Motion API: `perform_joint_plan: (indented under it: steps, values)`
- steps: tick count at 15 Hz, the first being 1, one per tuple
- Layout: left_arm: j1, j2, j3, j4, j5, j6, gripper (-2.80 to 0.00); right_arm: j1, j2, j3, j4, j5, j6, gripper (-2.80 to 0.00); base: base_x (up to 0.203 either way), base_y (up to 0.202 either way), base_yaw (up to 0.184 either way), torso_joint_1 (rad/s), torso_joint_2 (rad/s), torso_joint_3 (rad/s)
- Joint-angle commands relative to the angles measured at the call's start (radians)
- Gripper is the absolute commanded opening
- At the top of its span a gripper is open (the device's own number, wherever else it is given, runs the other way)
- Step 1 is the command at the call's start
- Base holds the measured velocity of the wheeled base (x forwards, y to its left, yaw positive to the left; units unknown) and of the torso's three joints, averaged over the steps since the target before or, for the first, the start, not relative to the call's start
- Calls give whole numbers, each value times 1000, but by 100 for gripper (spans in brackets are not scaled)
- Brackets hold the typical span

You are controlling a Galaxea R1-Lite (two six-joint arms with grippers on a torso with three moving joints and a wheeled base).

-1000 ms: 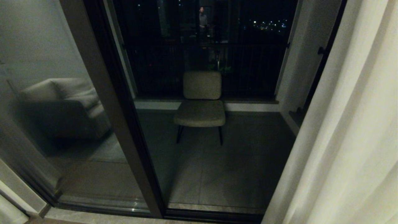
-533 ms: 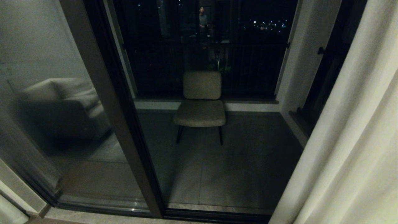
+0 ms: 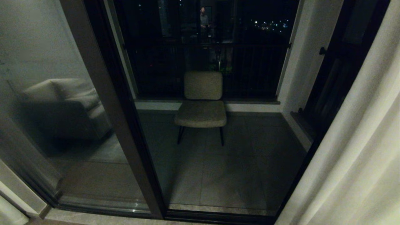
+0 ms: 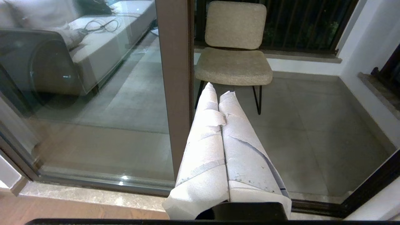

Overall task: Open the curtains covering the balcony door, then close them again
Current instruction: Pull the inner curtains open on both sides

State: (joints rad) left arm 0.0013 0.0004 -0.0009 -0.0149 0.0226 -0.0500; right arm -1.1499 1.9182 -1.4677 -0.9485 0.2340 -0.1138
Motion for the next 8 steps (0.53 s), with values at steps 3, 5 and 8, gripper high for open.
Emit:
perform_joint_plan:
  steps: [3,5,8]
  values:
    - [0,0,0,0,0,-1,-280,-56,55,-48,-2,2,-1,-280,0,0,0,0,0,0]
    - [0,0,1,0,0,-1,-280,-80,71,-69,-4,3,-1,-280,0,0,0,0,0,0]
    - [0,0,0,0,0,-1,-280,-111,92,-94,-9,27,-2,-280,0,0,0,0,0,0]
